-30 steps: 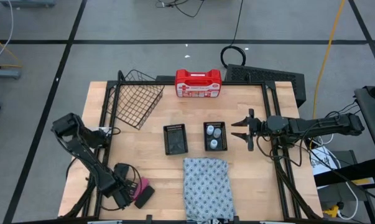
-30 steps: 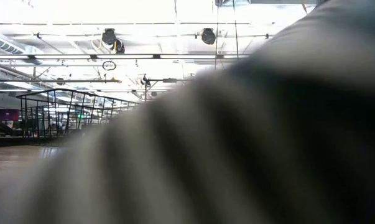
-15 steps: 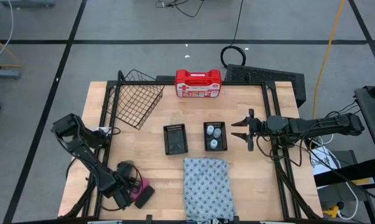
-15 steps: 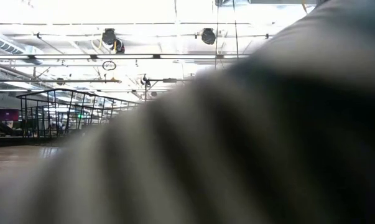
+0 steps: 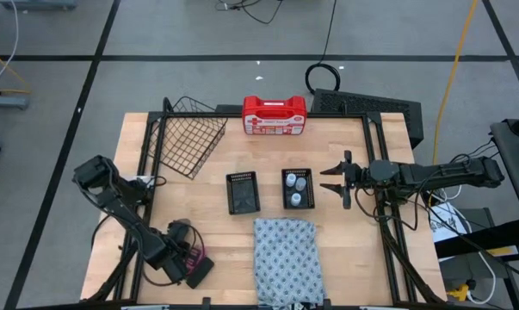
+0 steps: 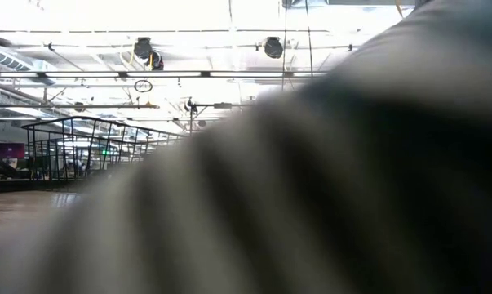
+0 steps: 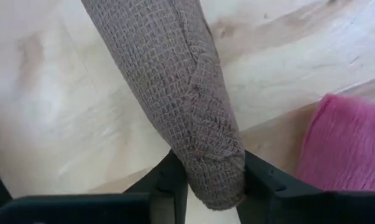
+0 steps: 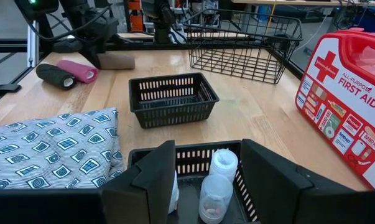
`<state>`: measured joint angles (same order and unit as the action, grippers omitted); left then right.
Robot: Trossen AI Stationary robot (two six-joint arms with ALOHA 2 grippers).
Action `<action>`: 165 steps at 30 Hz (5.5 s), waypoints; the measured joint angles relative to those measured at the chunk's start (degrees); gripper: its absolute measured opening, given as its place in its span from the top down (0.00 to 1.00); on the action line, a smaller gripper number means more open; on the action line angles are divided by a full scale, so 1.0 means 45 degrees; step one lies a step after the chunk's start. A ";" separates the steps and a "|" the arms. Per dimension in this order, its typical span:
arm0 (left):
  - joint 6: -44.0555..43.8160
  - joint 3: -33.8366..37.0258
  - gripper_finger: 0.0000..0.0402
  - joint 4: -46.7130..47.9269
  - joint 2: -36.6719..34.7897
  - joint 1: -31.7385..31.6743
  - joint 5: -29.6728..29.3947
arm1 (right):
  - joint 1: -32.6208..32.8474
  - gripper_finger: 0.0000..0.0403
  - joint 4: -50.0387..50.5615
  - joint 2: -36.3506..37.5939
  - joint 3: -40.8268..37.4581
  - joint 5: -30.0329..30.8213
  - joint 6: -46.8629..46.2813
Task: Pick & Place Medicine items
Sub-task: Put the brown bandage into the left black basket, then put the pink bandage into the left black basket
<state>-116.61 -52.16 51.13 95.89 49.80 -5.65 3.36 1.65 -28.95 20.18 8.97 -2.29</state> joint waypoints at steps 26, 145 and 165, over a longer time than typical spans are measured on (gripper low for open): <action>0.2463 0.0019 0.76 -0.1963 -0.3274 -0.4248 -0.4526 | 0.0001 0.58 -0.0008 0.0000 0.0000 0.0049 0.0016; 1.4781 0.0009 0.44 -1.0556 -0.4371 -0.1362 -0.4382 | -0.0001 0.58 -0.0010 -0.0015 0.0000 0.0384 0.0071; 0.4797 0.0009 0.44 -0.4563 -0.3000 -0.1134 0.0147 | 0.0002 0.58 -0.0001 -0.0029 0.0000 0.0384 0.0321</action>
<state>-95.02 -52.12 30.60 82.39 44.69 -4.99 3.37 1.65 -29.08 20.18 10.70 -0.85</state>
